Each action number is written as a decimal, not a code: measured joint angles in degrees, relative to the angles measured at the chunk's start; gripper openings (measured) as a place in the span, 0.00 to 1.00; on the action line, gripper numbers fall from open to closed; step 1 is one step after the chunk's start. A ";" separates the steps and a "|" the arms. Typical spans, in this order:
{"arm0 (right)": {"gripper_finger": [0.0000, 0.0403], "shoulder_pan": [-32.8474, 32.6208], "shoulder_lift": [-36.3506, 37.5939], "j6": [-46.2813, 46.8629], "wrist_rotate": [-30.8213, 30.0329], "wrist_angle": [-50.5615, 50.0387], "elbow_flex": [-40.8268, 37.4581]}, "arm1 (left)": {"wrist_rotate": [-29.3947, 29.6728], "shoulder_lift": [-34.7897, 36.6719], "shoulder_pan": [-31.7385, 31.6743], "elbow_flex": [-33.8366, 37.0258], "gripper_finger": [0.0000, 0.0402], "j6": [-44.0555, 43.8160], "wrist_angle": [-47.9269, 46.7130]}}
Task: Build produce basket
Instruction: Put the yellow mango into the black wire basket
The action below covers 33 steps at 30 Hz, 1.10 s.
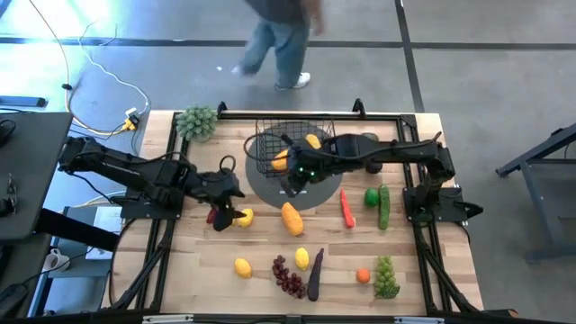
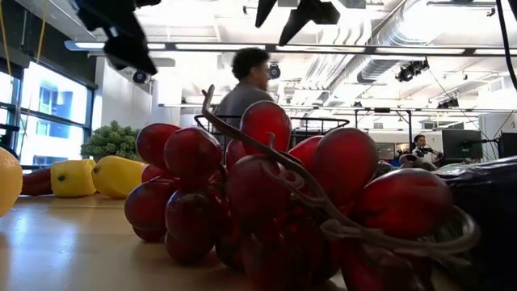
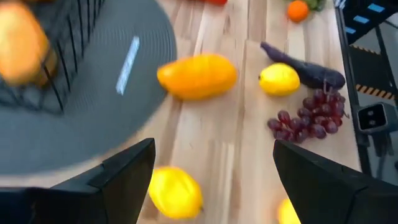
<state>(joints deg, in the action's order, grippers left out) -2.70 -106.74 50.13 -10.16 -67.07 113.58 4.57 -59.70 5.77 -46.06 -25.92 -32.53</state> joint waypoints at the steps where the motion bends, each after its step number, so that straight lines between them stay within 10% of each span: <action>1: 0.56 -0.30 0.00 0.10 0.96 0.00 0.00 | 0.26 0.00 0.90 0.00 0.78 -1.36 -0.81; 33: 0.68 -5.18 -14.74 7.97 7.86 -0.01 -0.09 | 6.15 0.00 13.89 0.00 0.78 -11.64 -8.32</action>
<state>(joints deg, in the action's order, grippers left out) -7.88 -121.48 58.10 -2.30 -67.08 113.49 10.72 -59.70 19.66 -46.06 -37.56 -40.85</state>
